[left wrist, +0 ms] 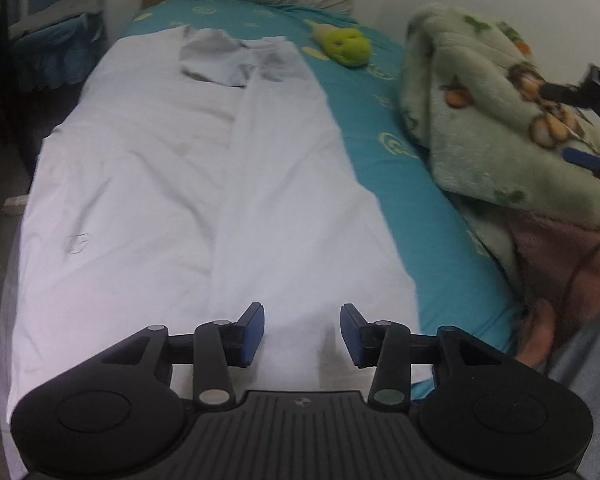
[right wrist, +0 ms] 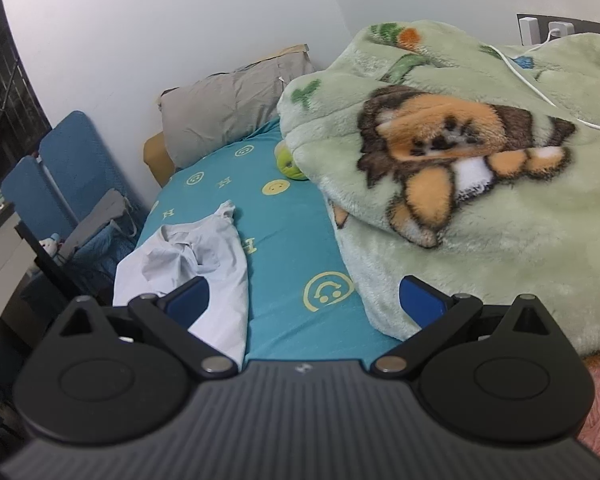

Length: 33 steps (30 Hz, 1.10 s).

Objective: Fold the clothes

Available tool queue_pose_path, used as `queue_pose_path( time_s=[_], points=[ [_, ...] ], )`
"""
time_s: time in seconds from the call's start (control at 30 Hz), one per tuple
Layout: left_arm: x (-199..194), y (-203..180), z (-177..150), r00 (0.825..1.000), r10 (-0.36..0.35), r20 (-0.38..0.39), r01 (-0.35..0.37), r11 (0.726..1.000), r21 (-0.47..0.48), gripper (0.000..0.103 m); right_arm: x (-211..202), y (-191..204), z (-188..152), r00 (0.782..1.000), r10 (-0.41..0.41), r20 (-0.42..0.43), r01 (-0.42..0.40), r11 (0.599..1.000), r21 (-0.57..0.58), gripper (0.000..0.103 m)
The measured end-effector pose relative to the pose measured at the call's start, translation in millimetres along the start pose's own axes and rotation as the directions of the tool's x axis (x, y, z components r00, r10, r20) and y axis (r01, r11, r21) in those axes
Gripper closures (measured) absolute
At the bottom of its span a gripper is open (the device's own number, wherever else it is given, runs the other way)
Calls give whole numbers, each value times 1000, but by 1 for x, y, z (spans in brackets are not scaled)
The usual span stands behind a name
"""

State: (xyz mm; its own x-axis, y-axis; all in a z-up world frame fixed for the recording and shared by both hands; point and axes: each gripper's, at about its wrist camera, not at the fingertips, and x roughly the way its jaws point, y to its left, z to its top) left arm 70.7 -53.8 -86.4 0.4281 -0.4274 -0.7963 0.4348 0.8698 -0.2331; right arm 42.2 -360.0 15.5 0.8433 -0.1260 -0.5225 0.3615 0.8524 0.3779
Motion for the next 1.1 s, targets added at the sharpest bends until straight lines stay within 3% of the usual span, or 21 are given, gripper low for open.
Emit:
queue_pose_path(
  time_s=[0.17,0.27,0.37,0.47,0.5,0.53,0.57,0.73,0.9,1.0,1.1],
  points=[
    [25,-52,-16,996,-56,-74,65,990,129,53,-1,3,-2,1000,-6,2,6,1000,2,0],
    [46,-69,-30,993,-48,-107,68,980,188,52,-2,3,-3,1000,-9,6,9,1000,-1,0],
    [61,-83,-37,993,16,-118,14,969,248,52,-3,1,-2,1000,-2,12,2,1000,8,0],
    [69,-82,-45,992,57,-111,-23,958,286,59,-3,-1,-1,1000,7,10,-7,1000,20,0],
    [67,-83,-46,993,61,-102,-27,953,302,69,-2,-2,-1,1000,12,9,-12,1000,24,0],
    [69,-83,-46,994,54,-98,-21,950,311,88,-2,-3,-1,1000,18,8,-18,999,29,0],
    [70,-82,-45,994,45,-102,-12,953,302,95,-3,-4,-1,1000,23,9,-23,999,33,0],
    [74,-82,-36,995,7,-95,21,957,289,99,-7,-8,1,999,43,21,-44,998,55,0],
    [49,-101,-35,998,-34,-57,52,932,359,100,-8,-12,1,998,48,26,-50,996,73,0],
    [39,-113,-33,993,-90,-74,111,926,360,100,-9,-12,2,998,51,30,-53,996,76,0],
    [45,-117,-34,992,-89,-90,115,931,347,100,-9,-12,2,998,50,29,-52,996,72,0]
  ],
)
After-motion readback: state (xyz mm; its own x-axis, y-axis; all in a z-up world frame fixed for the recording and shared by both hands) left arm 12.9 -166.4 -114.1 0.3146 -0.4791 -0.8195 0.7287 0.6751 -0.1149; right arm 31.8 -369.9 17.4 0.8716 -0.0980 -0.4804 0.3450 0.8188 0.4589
